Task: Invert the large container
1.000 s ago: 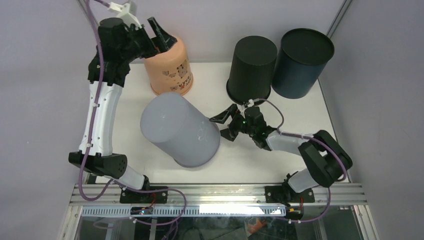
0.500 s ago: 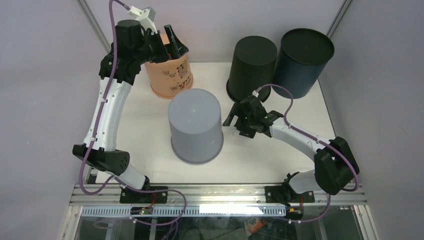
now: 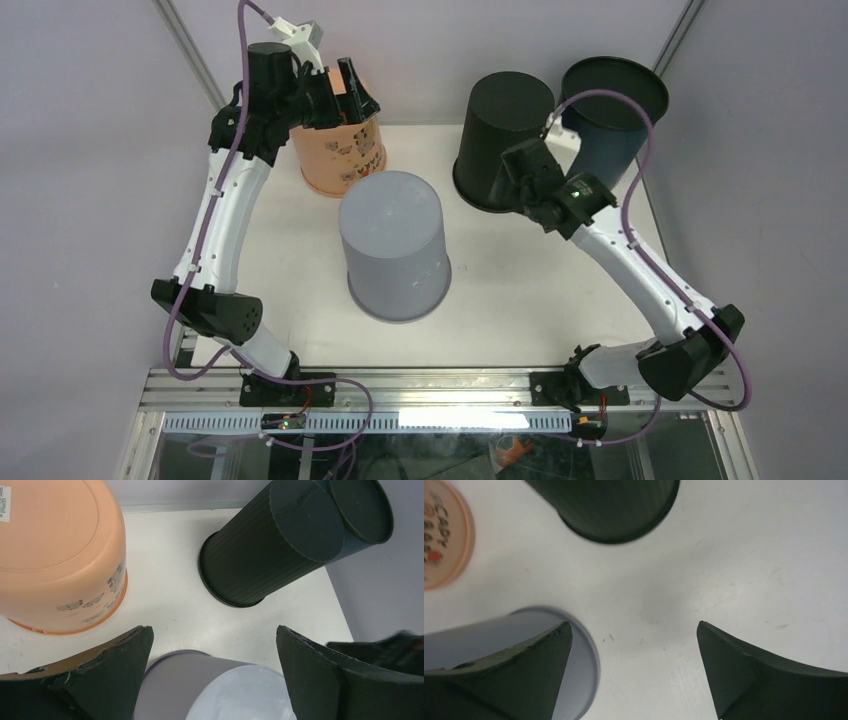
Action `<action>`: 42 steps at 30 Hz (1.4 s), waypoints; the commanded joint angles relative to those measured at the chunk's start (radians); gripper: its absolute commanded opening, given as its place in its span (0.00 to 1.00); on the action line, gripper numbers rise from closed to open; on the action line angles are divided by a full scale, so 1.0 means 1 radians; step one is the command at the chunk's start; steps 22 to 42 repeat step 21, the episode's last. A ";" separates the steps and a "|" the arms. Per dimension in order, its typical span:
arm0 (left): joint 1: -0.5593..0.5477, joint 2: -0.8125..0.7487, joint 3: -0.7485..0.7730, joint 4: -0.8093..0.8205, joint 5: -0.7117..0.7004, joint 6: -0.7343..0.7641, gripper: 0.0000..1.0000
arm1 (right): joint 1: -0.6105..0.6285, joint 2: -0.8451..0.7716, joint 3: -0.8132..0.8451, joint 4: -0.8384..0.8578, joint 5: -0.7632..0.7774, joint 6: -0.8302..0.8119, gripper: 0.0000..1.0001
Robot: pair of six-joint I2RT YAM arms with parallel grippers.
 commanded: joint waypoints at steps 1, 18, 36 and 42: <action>-0.017 0.004 0.010 0.028 -0.037 0.049 0.99 | -0.003 -0.012 0.235 -0.180 0.336 -0.114 0.99; -0.017 -0.154 -0.158 0.251 -0.125 0.076 0.99 | -0.003 -0.353 0.129 0.506 0.343 -0.591 0.99; -0.018 -0.169 -0.171 0.265 -0.149 0.071 0.99 | -0.003 -0.342 0.137 0.479 0.350 -0.585 0.99; -0.018 -0.169 -0.171 0.265 -0.149 0.071 0.99 | -0.003 -0.342 0.137 0.479 0.350 -0.585 0.99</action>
